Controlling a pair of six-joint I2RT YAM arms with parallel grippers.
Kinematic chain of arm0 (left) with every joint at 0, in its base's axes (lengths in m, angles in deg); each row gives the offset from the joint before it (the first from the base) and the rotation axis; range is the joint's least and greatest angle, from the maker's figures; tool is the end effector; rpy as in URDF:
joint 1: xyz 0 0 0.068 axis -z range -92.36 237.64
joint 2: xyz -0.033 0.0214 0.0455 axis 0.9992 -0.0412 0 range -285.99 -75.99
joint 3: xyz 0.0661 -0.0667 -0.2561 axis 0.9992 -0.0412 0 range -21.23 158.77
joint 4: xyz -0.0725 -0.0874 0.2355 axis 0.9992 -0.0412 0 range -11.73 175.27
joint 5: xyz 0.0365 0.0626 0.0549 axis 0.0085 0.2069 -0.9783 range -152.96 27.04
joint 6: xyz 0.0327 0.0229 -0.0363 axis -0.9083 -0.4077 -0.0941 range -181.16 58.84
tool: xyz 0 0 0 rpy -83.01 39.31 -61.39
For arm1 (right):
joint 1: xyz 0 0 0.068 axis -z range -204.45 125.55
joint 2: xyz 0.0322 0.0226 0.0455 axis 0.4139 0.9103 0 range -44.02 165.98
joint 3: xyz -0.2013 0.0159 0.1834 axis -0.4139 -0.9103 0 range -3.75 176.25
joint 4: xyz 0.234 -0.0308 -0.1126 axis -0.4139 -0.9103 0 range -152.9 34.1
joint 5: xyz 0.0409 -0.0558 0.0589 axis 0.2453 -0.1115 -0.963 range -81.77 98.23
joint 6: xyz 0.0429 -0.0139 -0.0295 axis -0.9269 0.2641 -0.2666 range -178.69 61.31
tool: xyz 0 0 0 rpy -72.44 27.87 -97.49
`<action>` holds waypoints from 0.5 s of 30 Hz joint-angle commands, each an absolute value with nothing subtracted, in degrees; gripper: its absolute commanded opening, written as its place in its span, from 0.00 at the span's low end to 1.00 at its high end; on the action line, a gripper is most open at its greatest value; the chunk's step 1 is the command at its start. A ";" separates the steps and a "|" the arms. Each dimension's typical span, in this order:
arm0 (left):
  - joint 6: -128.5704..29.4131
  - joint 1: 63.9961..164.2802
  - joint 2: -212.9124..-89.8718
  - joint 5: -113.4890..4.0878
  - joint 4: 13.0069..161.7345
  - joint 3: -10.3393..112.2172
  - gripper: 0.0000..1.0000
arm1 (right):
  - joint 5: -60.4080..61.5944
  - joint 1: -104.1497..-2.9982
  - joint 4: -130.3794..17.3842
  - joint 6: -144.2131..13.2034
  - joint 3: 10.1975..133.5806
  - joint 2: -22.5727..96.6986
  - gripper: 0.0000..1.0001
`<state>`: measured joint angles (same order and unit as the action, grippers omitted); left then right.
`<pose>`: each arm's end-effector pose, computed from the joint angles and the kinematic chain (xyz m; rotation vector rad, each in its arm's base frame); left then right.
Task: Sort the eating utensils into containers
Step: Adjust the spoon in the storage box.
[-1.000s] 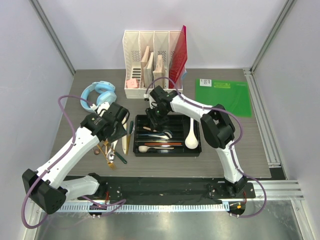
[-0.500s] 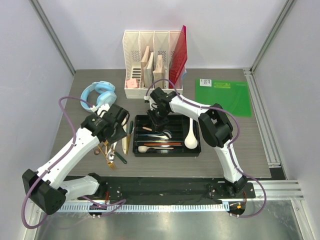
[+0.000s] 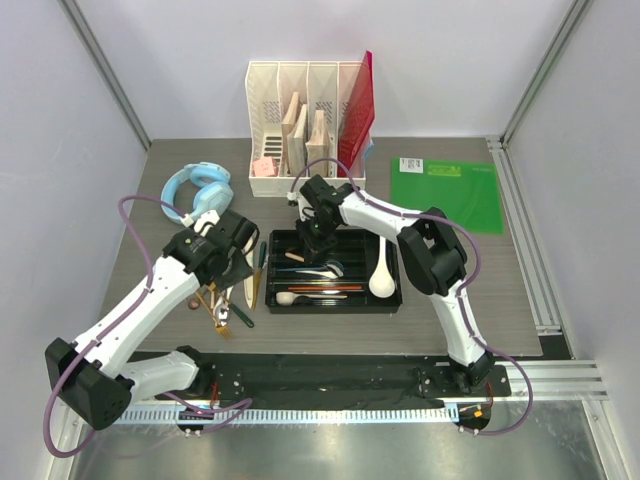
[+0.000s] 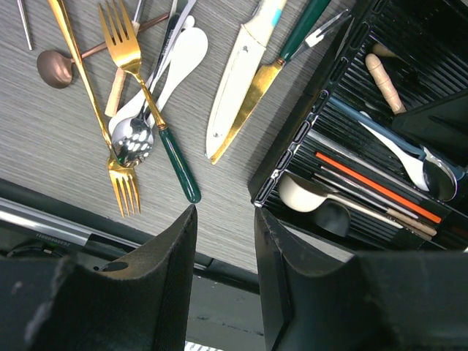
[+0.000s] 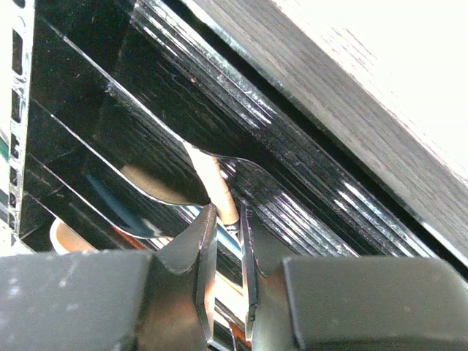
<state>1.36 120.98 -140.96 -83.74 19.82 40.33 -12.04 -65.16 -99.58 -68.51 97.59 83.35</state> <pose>0.1699 -0.0967 0.2979 -0.7492 2.5218 -0.0413 0.3436 0.3119 0.1690 -0.8598 2.7642 0.6887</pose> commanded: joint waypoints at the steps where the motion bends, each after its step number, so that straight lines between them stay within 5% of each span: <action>1: 1.77 120.69 -140.14 -83.62 19.44 40.03 0.37 | -5.92 -65.40 -97.47 -67.04 95.75 78.70 0.01; 15: 2.30 120.69 -142.17 -82.83 19.61 40.21 0.37 | -9.52 -65.67 -96.86 -66.16 89.86 68.93 0.01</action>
